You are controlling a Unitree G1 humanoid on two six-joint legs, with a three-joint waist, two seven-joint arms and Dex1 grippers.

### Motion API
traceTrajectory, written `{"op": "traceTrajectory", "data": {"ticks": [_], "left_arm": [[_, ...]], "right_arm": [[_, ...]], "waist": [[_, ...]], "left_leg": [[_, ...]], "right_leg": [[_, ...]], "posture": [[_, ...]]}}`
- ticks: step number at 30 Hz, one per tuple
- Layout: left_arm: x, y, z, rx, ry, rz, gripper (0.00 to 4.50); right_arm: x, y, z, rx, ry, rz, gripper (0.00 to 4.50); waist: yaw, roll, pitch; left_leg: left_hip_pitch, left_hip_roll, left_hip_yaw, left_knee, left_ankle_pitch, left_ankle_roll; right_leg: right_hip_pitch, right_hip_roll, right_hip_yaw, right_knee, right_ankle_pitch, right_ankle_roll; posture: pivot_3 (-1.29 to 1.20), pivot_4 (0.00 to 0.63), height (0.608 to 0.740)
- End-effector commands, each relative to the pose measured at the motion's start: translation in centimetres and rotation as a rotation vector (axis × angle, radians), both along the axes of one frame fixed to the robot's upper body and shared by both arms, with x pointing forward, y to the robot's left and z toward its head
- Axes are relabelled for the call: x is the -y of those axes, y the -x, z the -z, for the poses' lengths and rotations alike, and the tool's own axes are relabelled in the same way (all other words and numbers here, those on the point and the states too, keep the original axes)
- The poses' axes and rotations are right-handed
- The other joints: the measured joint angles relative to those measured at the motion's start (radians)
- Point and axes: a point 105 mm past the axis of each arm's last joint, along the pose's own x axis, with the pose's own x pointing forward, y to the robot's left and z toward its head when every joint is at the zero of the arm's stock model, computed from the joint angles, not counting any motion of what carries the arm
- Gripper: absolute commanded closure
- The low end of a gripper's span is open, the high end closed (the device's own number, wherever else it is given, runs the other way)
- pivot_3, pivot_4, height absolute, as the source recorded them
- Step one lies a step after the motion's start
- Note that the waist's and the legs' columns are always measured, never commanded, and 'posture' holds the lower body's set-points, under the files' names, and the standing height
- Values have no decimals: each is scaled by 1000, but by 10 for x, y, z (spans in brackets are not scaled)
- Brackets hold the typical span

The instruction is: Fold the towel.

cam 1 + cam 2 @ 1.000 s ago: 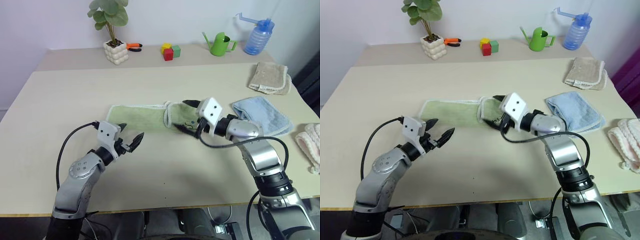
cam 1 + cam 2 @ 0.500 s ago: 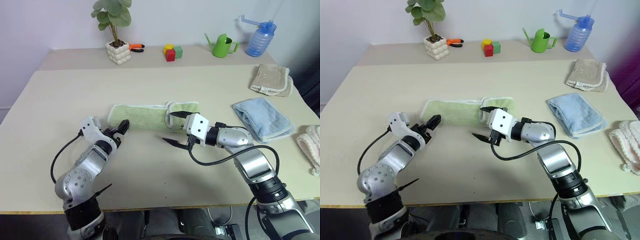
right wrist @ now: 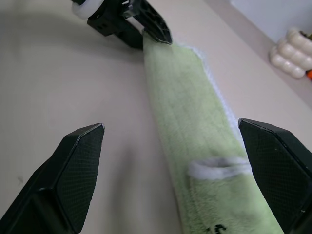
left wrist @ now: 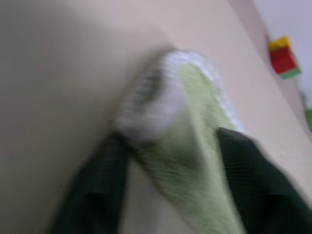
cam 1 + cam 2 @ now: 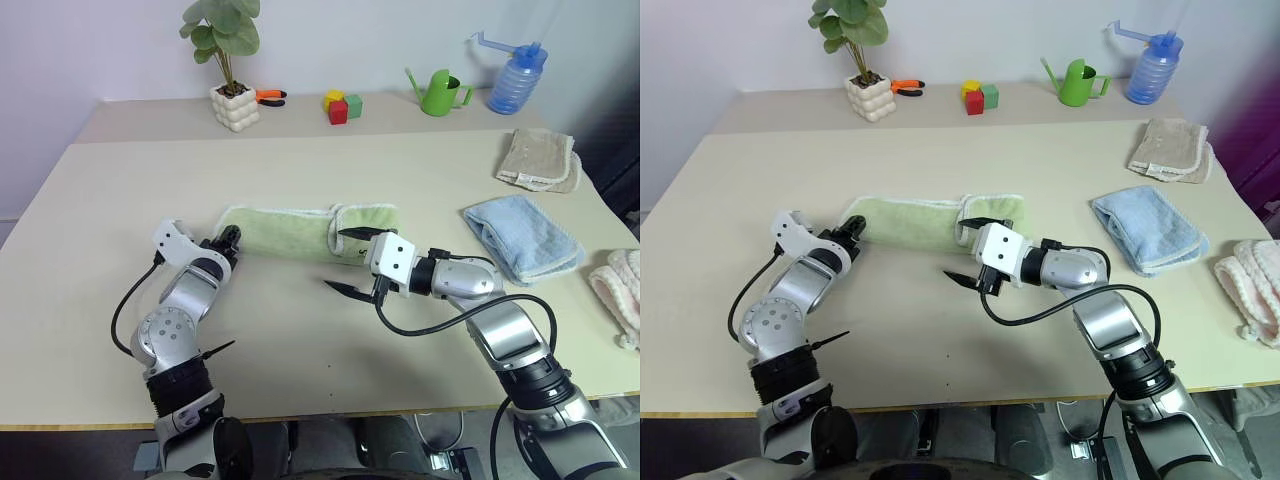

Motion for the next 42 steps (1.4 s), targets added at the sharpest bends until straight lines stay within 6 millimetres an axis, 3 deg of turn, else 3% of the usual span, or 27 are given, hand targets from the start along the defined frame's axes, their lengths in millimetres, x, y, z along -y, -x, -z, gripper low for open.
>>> {"op": "traceTrajectory", "data": {"ticks": [1, 2, 4, 8, 13, 16, 18, 22, 27, 29, 34, 42], "left_arm": [[-16, 3, -4, 30, -1, -60, 3913], [-17, 3, -5, 38, 2, -65, 4437], [-19, 3, -11, 76, 1, -69, 4437], [-35, 6, -43, 238, -60, -93, 4437], [-55, 11, -71, 358, -268, -61, 4437], [-52, 13, -95, 445, -386, 18, 4437], [-34, 14, -109, 511, -475, 132, 4437], [26, 13, -122, 612, -550, 401, 4437], [111, 26, -110, 686, -620, 762, 4437], [133, 30, -101, 689, -617, 856, 4437], [163, 31, -77, 649, -690, 994, 4437], [164, 25, -67, 601, -647, 998, 4437]], "right_arm": [[-7, 8, -12, 58, -14, -33, 0], [-7, 8, -12, 56, -13, -33, 0], [-8, 9, -12, 53, -15, -32, 0], [-9, 8, -14, 54, -15, -25, 0], [-7, 6, -15, 53, -8, -22, 0], [-3, 1, -17, 53, -6, -7, 0], [-1, -1, -16, 52, -5, 1, 0], [1, -4, -15, 48, -6, 16, 0], [8, -6, -10, 44, -5, 53, 0], [13, -7, -8, 44, -1, 76, 0], [27, -9, -6, 47, 12, 114, 0], [34, -8, -2, 49, 19, 140, 0]], "waist": [[1, 0, 0], [2, -1, 0], [3, -1, 0], [3, -2, 1], [1, -2, 1], [1, -2, 1], [4, -2, 1], [8, -2, 1], [0, -2, 1], [-2, -2, 1], [1, -2, 1], [2, -2, 1]], "left_leg": [[0, 0, 0, 0, 0, 0], [-1, 0, 0, 0, 0, 0], [-2, 0, 0, 0, 0, 0], [-3, 0, 0, 0, 0, 0], [-3, 0, 0, -1, 0, -1], [-3, 0, 0, -1, 0, 0], [-3, 0, 0, -1, 0, 0], [-4, -1, 0, -1, 0, 0], [-4, 0, 0, -1, 0, 0], [-4, 0, 0, -1, 0, 0], [-4, 0, 0, -1, 0, 0], [-4, 0, 0, -1, 0, 1]], "right_leg": [[0, 0, 0, 0, 0, 0], [-1, 0, 0, 0, 0, 0], [-2, -1, 0, -1, 0, 0], [-2, -1, 0, -1, 0, 0], [-3, 0, 0, 0, 0, 0], [-3, -1, 0, -1, 0, 0], [-3, -1, 0, -1, 0, 0], [-3, -2, 0, -1, 0, 0], [-3, -1, 0, -2, 0, 0], [-4, -1, 0, -1, 0, 0], [-4, -1, 0, -1, 0, 0], [-4, -1, 0, -1, 0, 0]], "posture": [[0, 150, 727], [0, 150, 727], [0, 150, 727], [0, 150, 727], [0, 150, 727], [0, 150, 727], [0, 150, 727], [0, 150, 727], [0, 150, 727], [0, 150, 727], [0, 150, 727], [0, 150, 727]]}}
